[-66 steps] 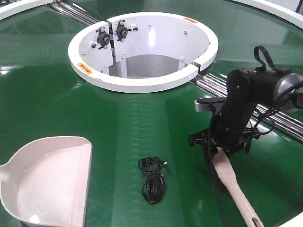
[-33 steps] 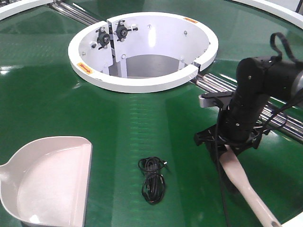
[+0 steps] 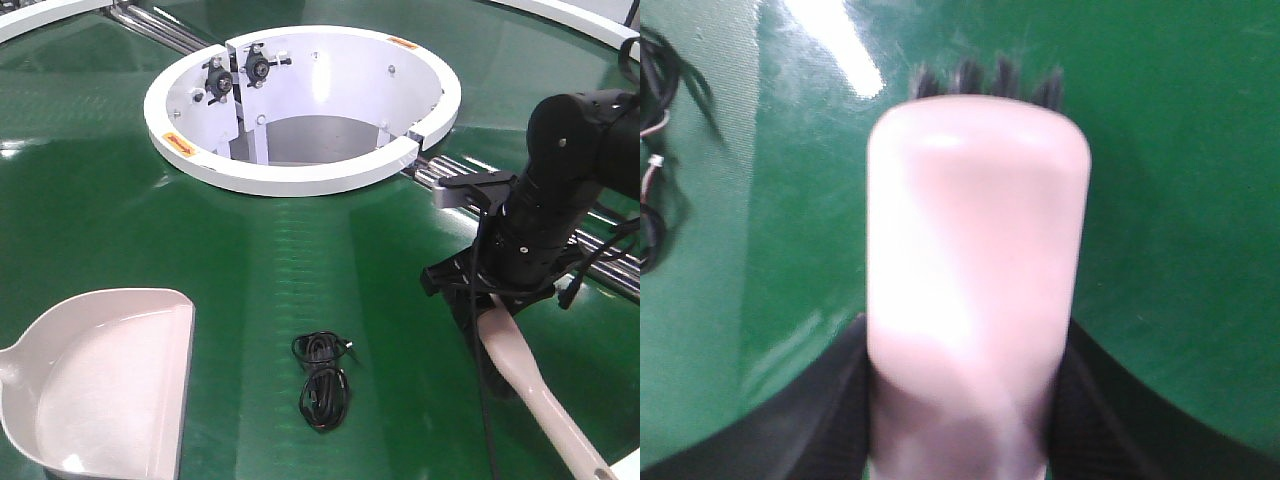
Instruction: Clean and inspect green conveyor with broom and dustpan
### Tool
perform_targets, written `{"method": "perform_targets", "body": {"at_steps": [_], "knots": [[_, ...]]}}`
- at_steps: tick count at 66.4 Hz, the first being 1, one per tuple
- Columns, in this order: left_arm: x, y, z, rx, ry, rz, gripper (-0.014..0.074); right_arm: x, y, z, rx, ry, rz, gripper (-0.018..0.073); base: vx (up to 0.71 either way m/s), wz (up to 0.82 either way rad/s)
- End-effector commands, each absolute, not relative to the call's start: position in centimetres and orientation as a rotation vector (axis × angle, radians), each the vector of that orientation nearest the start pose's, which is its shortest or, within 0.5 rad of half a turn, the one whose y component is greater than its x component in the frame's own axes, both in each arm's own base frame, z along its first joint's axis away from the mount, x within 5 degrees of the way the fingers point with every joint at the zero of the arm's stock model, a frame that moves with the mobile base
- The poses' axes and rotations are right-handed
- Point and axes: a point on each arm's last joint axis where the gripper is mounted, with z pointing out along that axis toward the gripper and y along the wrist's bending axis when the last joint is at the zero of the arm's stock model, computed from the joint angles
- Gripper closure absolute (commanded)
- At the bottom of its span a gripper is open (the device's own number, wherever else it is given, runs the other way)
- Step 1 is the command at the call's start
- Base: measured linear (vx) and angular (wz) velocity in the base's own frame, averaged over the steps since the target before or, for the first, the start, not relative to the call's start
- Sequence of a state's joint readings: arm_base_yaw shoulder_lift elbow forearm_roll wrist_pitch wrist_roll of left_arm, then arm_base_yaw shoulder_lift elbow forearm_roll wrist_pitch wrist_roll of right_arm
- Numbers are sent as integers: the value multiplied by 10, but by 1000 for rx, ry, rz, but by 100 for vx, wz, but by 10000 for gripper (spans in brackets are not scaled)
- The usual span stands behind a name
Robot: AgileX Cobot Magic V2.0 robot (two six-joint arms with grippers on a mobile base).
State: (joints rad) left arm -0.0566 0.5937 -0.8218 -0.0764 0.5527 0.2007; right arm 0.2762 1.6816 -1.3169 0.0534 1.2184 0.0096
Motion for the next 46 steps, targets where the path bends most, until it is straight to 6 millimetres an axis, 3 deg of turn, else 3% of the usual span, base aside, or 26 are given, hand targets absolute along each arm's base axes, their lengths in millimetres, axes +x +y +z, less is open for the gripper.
{"method": "perform_targets", "body": {"at_steps": [1, 20, 46], "knots": [[107, -11, 406, 190, 1702, 8, 27, 299, 89, 287, -400, 3023, 92, 567, 0, 0], [107, -9, 406, 293, 1694, 116, 27, 294, 87, 297, -396, 2990, 99, 567, 0, 0], [107, -2, 401, 1085, 1507, 869, 27, 294, 87, 298, -396, 2983, 100, 567, 0, 0]]}}
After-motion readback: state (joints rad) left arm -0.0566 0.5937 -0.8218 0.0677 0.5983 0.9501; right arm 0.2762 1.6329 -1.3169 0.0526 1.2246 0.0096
